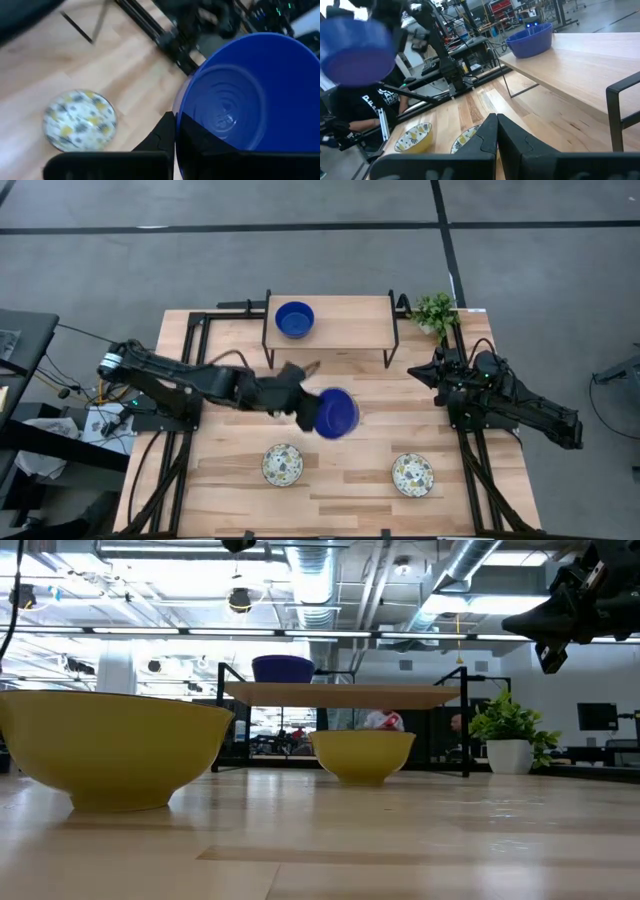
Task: Pick & Place Mini bowls
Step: Stack the blue bowl on the blue bowls on the shelf
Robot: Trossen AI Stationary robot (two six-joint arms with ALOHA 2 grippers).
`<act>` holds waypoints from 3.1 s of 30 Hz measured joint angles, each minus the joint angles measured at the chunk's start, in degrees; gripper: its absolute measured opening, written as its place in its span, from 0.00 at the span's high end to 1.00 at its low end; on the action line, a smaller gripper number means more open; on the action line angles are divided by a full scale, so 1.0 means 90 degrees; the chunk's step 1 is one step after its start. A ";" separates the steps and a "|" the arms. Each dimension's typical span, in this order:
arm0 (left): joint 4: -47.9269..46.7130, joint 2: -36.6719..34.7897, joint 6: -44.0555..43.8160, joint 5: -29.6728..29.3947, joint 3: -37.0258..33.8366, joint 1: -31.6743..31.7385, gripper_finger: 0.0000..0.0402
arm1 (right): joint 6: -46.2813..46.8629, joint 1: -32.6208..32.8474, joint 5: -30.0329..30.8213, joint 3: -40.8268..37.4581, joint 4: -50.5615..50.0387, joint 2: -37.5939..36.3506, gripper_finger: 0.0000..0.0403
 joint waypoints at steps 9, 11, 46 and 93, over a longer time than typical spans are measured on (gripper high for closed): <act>-0.0104 -0.0657 0.0919 -0.0011 0.0230 0.1241 0.99 | 0.0000 0.0000 0.0000 0.0000 0.0000 0.0000 1.00; -0.0098 -0.0771 0.1263 -0.0011 0.0430 0.1516 0.99 | 0.0000 0.0000 0.0000 0.0000 0.0000 0.0000 1.00; -0.5003 0.1727 0.3253 0.1364 0.4648 0.5499 0.99 | 0.0002 0.0002 0.0016 0.0000 -0.0003 0.0000 1.00; -0.5271 0.1920 0.3585 0.2168 0.3325 0.5774 0.98 | 0.0000 0.0001 0.0019 0.0000 -0.0003 -0.0002 1.00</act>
